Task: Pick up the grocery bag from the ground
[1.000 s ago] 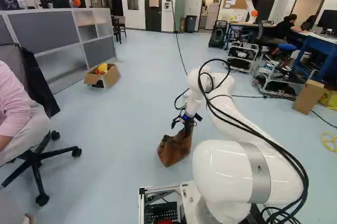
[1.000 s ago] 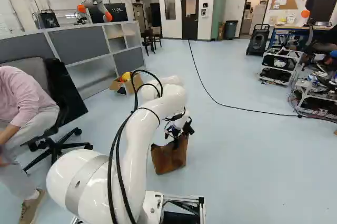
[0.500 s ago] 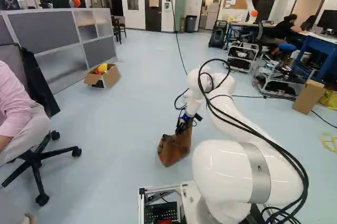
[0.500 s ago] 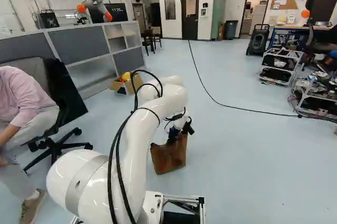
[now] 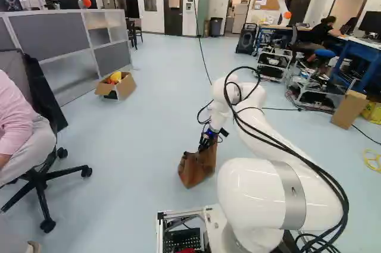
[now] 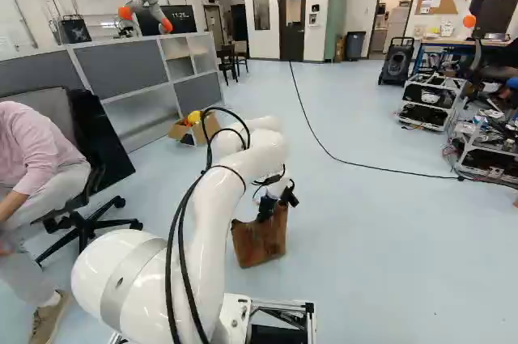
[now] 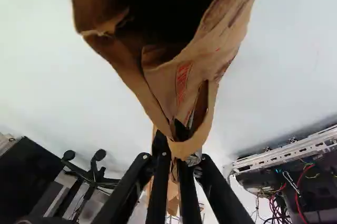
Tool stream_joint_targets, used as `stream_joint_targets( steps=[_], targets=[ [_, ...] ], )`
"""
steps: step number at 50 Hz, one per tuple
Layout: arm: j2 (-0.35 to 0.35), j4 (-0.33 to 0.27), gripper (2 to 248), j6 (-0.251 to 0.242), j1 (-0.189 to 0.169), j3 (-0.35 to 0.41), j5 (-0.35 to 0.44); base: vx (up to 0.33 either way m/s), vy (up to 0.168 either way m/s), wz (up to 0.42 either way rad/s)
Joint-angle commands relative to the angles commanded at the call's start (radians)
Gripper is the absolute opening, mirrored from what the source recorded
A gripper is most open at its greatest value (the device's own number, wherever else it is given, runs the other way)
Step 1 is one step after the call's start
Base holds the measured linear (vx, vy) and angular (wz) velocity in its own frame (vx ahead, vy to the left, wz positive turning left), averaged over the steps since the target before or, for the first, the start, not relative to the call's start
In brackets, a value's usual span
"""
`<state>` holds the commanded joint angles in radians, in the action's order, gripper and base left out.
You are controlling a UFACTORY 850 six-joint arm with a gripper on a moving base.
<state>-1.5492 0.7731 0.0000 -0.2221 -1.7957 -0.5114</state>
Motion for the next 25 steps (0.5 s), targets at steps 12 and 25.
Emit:
stream_joint_targets(
  steps=[12, 25],
  targets=[
    [0.047, 0.0, 22, 0.0, 0.0, 0.047, 0.0, 0.0, 0.0, 0.0],
    [0.146, 0.0, 22, 0.0, -0.006, 0.16, 0.0, 0.0, 0.0, 0.0]
  ],
)
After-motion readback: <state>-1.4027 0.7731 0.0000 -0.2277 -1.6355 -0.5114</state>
